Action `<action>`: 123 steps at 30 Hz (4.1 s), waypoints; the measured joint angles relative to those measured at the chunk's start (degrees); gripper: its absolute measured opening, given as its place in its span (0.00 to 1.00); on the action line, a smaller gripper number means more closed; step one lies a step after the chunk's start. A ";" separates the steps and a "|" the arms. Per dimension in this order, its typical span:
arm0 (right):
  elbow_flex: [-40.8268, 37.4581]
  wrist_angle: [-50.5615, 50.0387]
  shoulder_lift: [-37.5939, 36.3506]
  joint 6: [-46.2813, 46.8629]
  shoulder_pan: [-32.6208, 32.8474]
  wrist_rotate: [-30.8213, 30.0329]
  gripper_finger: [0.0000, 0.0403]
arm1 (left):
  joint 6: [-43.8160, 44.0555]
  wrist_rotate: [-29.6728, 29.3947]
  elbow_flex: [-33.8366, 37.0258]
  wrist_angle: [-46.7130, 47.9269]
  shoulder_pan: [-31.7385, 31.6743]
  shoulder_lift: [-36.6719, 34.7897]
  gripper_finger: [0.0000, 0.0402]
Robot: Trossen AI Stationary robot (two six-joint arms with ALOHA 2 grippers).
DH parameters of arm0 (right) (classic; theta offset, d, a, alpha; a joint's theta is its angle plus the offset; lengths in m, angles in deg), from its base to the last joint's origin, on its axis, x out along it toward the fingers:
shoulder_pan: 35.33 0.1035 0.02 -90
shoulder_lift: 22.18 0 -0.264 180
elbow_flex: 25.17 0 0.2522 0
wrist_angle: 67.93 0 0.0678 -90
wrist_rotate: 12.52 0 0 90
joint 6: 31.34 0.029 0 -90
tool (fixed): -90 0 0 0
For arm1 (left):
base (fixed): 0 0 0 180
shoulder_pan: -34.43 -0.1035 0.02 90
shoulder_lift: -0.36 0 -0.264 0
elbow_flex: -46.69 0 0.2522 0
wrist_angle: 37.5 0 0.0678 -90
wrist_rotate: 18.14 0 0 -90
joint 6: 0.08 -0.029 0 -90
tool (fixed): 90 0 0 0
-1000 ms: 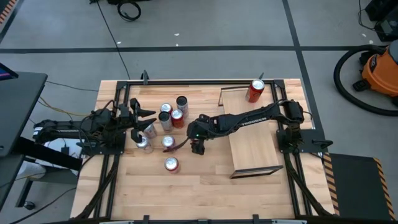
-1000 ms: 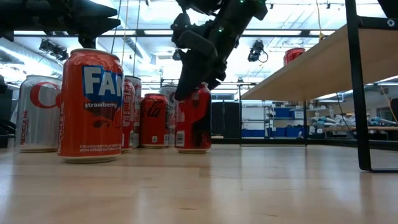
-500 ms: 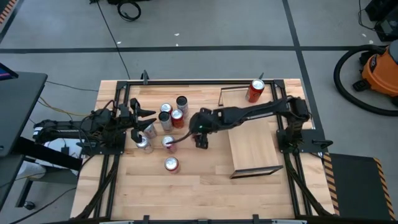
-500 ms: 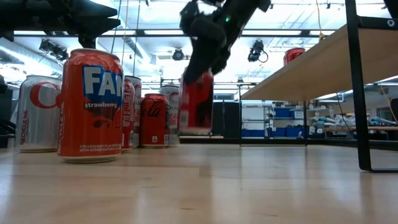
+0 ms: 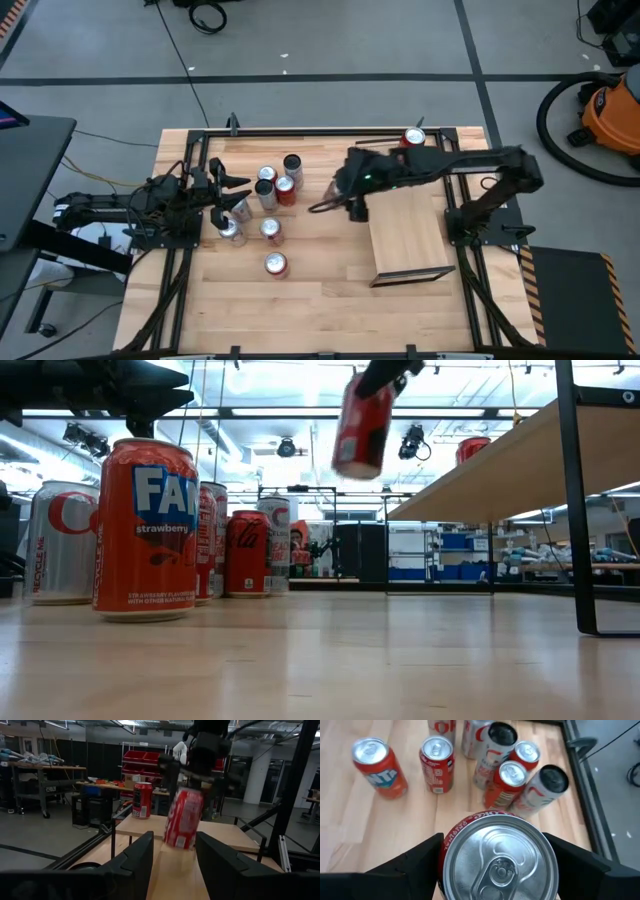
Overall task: Place canned beverage on shelf
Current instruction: Put the top red white soda can on the shelf
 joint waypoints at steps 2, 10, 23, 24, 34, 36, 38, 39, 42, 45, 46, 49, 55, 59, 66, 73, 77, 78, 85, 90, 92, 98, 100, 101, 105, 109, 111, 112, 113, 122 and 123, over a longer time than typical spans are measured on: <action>0.00 -2.49 -1.88 -0.64 -0.54 1.25 0.79 | 0.00 0.00 -0.01 -0.02 -0.01 0.01 0.39; 0.06 -9.68 -7.56 -2.31 -4.21 1.44 0.79 | 0.02 0.00 0.01 -0.02 -0.01 0.01 0.39; 0.00 -22.24 -9.73 0.68 -10.37 1.59 0.79 | 0.02 0.00 0.01 0.02 0.00 0.00 0.39; -0.02 -22.86 -10.00 1.15 -10.23 1.58 0.79 | 0.02 -0.01 0.01 0.05 -0.01 0.00 0.39; -7.57 -22.89 -19.79 3.68 -9.01 0.09 0.79 | 0.36 -0.02 0.01 0.42 0.00 0.01 0.39; -9.82 -22.13 -22.33 3.34 -9.28 -0.07 0.79 | 0.37 -0.03 0.01 0.32 -0.01 0.01 0.39; -11.57 -21.69 -24.67 2.43 -10.04 -0.02 0.79 | 0.39 -0.47 0.01 0.10 0.01 0.01 0.39; -12.29 -21.22 -25.73 1.86 -10.51 -0.01 0.79 | 0.38 -0.64 0.01 -0.09 0.00 0.01 0.39; -13.85 -20.09 -28.16 0.27 -12.07 1.26 0.79 | 0.08 -1.77 0.01 -0.09 0.01 0.01 0.39; -14.84 -20.67 -29.13 -0.82 -13.72 3.39 0.79 | -0.36 -2.14 0.01 -0.09 0.00 -0.01 0.39; -15.11 -20.59 -29.24 -1.07 -14.34 4.26 0.79 | -0.40 -2.14 0.01 -0.10 0.00 0.00 0.39; -16.34 -20.51 -29.31 -1.80 -16.11 5.78 0.79 | -0.50 -2.14 0.01 -0.09 0.01 -0.01 0.39; -18.24 -20.80 -29.31 -3.00 -18.64 5.94 0.79 | -0.68 -2.19 0.01 -0.09 0.01 0.01 0.39; -18.32 -21.06 -29.69 -3.91 -19.86 5.94 0.79 | -0.68 -2.21 0.01 -0.08 0.01 -0.01 0.39; -18.36 -22.15 -31.02 -4.71 -22.18 6.05 0.79 | -1.14 -2.21 0.01 -0.07 0.00 0.00 0.39; -18.36 -22.28 -30.40 -4.09 -23.40 8.46 0.79 | -1.11 -2.21 0.01 -0.07 -0.01 0.01 0.39; -18.26 -21.86 -29.52 -2.98 -23.39 6.59 0.81 | -1.09 -2.21 0.01 -0.07 0.00 0.01 0.39; -18.23 -21.70 -29.29 -2.58 -23.40 6.18 0.83 | -1.09 -2.21 0.01 -0.07 0.01 0.01 0.39; -18.27 -22.37 -28.67 -2.35 -23.37 5.07 0.93 | -1.07 -2.21 0.01 -0.07 -0.01 0.01 0.39; -16.55 -22.72 -28.75 -2.35 -23.13 3.91 0.94 | -1.07 -2.21 0.01 -0.04 -0.01 0.01 0.39; -15.82 -22.70 -28.75 -2.34 -22.61 3.76 0.94 | -1.07 -2.21 0.01 -0.04 -0.01 0.01 0.39; -13.38 -22.68 -28.73 -2.33 -20.82 1.11 0.94 | -1.05 -2.21 0.01 -0.04 0.01 0.01 0.39; -12.43 -22.44 -28.75 -2.33 -20.50 0.65 0.94 | -1.05 -2.21 0.01 -0.04 0.01 0.01 0.39; -11.99 -22.25 -28.75 -2.30 -20.31 0.54 0.94 | -1.05 -2.21 0.01 -0.04 0.00 0.01 0.39; -11.23 -20.16 -28.81 -1.74 -19.04 0.82 0.94 | -1.05 -2.21 0.01 -0.04 0.01 0.01 0.39; -11.23 -21.80 -27.72 -0.97 -16.33 -1.43 0.93 | -1.04 -2.21 0.01 -0.04 0.01 0.00 0.39; -11.26 -23.06 -27.37 -0.34 -14.72 -3.35 0.93 | -1.03 -2.20 0.01 -0.04 -0.01 0.01 0.39; -11.26 -23.17 -27.20 0.03 -13.85 -4.07 0.93 | -1.03 -2.19 0.01 -0.04 0.01 0.01 0.39; -11.26 -23.14 -27.08 0.29 -12.95 -4.79 0.93 | -1.03 -2.20 0.01 -0.02 -0.01 0.00 0.39; -11.26 -25.02 -26.78 2.12 -5.73 -10.72 0.93 | -1.03 -2.19 0.01 -0.02 0.00 0.01 0.39; -11.26 -25.56 -26.74 2.64 -5.46 -11.04 0.93 | -1.03 -2.19 0.01 -0.02 0.01 0.01 0.39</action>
